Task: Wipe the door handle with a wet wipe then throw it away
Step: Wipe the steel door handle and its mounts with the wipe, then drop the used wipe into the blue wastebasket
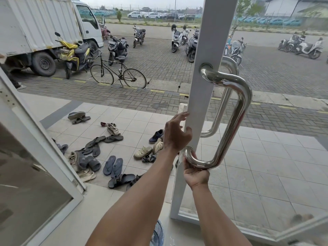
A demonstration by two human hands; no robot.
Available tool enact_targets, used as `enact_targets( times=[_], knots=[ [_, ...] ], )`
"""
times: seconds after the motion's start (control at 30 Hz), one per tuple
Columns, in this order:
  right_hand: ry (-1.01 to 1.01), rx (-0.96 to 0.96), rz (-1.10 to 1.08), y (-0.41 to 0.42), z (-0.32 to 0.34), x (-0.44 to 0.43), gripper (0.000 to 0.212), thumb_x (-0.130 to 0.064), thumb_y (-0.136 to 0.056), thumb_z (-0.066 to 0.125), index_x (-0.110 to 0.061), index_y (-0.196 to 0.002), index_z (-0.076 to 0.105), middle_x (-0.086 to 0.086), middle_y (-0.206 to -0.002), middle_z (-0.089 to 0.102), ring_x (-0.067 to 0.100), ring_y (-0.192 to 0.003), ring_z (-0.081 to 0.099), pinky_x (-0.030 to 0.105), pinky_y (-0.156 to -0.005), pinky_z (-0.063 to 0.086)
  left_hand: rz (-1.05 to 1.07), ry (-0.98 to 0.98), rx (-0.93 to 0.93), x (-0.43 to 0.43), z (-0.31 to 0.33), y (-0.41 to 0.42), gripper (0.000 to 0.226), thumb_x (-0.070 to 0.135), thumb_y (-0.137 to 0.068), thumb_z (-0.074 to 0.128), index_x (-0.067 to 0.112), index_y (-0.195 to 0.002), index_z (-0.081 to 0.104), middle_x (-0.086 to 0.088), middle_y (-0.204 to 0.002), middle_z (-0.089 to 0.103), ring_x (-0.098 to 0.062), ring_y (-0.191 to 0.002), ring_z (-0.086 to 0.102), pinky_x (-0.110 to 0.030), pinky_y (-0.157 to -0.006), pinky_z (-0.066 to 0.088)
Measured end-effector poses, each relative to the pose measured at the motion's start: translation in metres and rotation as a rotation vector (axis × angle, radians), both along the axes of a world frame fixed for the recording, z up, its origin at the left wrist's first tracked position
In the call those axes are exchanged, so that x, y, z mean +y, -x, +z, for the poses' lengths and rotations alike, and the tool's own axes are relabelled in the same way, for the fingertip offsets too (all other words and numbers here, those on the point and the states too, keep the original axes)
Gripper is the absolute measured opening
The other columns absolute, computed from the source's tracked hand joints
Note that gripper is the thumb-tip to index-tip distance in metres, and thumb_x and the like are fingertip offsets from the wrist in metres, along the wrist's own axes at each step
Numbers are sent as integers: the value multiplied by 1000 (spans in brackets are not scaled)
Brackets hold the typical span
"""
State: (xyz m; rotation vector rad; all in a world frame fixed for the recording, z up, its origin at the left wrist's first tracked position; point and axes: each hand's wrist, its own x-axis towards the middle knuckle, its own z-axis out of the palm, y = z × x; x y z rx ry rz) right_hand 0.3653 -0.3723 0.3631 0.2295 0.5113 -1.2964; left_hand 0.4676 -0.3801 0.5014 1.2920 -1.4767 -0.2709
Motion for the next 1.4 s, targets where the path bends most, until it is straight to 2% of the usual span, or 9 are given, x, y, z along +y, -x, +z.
enact_targets(
  times=[0.1, 0.2, 0.3, 0.37, 0.57, 0.77, 1.0, 1.27, 1.4],
  knots=[
    [-8, 37, -43, 11, -1, 6, 45, -22, -100, 29, -4, -118, 65, 18, -118, 67, 32, -115, 62, 43, -103, 47, -12, -14, 7, 4, 0, 0, 52, 7, -72, 59, 17, -122, 64, 4, -123, 66, -6, -99, 63, -22, -74, 58],
    [-2, 99, -103, 32, 5, 7, 41, -18, -97, 31, -4, -91, 70, 11, -84, 75, 21, -78, 74, 33, -81, 57, 1, -38, 5, 9, 0, -4, 51, 11, -71, 57, 21, -121, 64, 7, -120, 67, -7, -95, 63, -27, -75, 58],
    [-106, 279, -100, 51, 3, 4, 27, -4, -94, 37, -12, -77, 56, 1, -51, 62, 12, -49, 64, 21, -56, 58, 36, -55, 30, 13, -7, -9, 51, 10, -71, 56, 19, -120, 66, 5, -118, 68, -8, -98, 62, -29, -76, 58],
    [-167, 384, -44, 57, -8, 9, 32, -6, -99, 41, -14, -68, 44, -1, -41, 45, 10, -49, 46, 19, -65, 57, 62, -74, 26, 18, -16, -12, 52, 11, -70, 55, 18, -120, 66, 4, -118, 68, -9, -93, 63, -29, -76, 57],
    [-362, 581, 149, 36, -52, 49, 32, -6, -98, 48, -7, -68, 36, 12, -67, 30, 18, -63, 39, 39, -94, 53, 172, -226, 108, 41, -60, -27, 39, 11, -77, 58, 17, -114, 70, -2, -106, 72, -15, -93, 66, -33, -78, 57],
    [-283, 583, 375, -15, -69, 75, 16, 6, -90, 47, -4, -78, 46, 12, -79, 42, 20, -69, 45, 30, -49, 59, 148, -544, 183, 75, -127, -52, 37, 10, -80, 58, 16, -115, 68, -6, -114, 70, -13, -93, 65, -21, -80, 50],
    [-230, 768, 601, -79, -131, 94, 6, -3, -90, 56, -6, -84, 57, 10, -85, 51, 18, -65, 52, 23, -48, 57, 275, -929, 549, 116, -260, -78, 27, 29, -81, 65, 18, -105, 72, -8, -109, 71, -25, -103, 64, -36, -91, 54],
    [19, 1129, 904, -115, -271, 107, 7, -12, -84, 62, -10, -89, 67, 1, -72, 65, 5, -48, 61, 20, -46, 47, 344, -1021, 814, 144, -424, -102, 20, 15, -78, 67, 12, -95, 76, -12, -98, 75, -31, -98, 69, -45, -87, 57],
    [48, 1225, 998, -119, -354, 104, 7, -16, -85, 63, -14, -86, 69, 2, -79, 68, 15, -68, 62, 25, -54, 48, 413, -1013, 994, 150, -498, -106, 11, 2, -80, 66, 2, -87, 75, -14, -82, 73, -26, -72, 68, -34, -73, 59]
  ],
)
